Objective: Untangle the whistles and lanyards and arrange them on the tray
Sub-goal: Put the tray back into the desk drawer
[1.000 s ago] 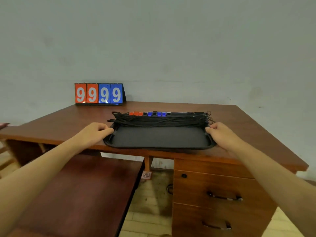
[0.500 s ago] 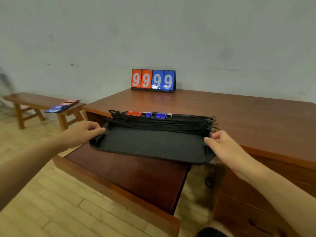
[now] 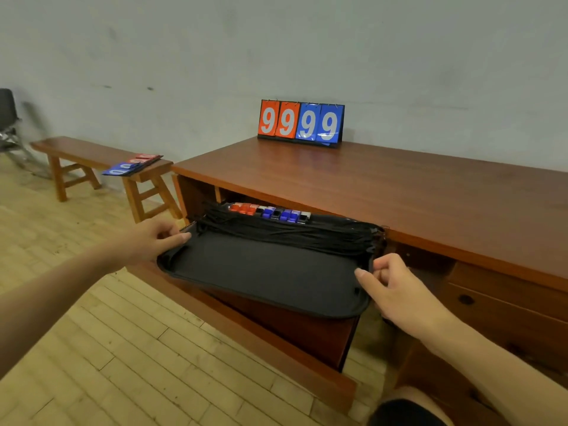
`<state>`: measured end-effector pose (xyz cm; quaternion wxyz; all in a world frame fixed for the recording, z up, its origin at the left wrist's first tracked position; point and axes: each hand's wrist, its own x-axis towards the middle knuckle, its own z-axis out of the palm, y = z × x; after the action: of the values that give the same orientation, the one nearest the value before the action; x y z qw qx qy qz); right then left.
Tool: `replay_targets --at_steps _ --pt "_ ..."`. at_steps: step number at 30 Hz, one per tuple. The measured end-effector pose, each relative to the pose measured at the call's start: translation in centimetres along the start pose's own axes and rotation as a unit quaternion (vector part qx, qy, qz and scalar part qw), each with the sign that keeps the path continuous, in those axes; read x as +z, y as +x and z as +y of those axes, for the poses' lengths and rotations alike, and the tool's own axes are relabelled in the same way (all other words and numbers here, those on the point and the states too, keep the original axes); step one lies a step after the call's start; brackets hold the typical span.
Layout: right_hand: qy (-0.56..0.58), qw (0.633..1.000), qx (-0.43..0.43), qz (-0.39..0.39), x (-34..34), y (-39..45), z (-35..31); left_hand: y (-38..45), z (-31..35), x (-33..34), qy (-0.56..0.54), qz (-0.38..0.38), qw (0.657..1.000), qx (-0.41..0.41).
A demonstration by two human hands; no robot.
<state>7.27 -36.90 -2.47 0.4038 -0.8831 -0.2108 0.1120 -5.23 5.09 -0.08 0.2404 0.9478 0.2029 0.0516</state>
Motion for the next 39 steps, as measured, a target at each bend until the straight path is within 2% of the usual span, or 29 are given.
replay_targets --at_steps 14,21,28,31,39 --pt "-0.008 0.999 0.031 -0.014 3.8 0.9 2.9 3.3 -0.1 2.9 -0.049 -0.043 0.997 -0.045" --pt "-0.046 0.998 0.032 -0.038 4.2 1.2 3.6 4.6 -0.4 4.5 -0.014 -0.043 0.999 -0.031" --pt "-0.089 0.983 0.054 -0.150 2.9 3.6 3.1 5.6 -0.7 5.0 0.045 -0.039 0.998 -0.026" --pt "-0.093 0.978 0.067 -0.174 2.8 4.4 2.8 5.7 -0.8 5.0 0.053 -0.039 0.998 -0.026" --pt "-0.134 0.971 0.066 -0.189 3.0 5.1 3.0 5.2 0.6 3.2 0.171 -0.177 0.969 -0.007"
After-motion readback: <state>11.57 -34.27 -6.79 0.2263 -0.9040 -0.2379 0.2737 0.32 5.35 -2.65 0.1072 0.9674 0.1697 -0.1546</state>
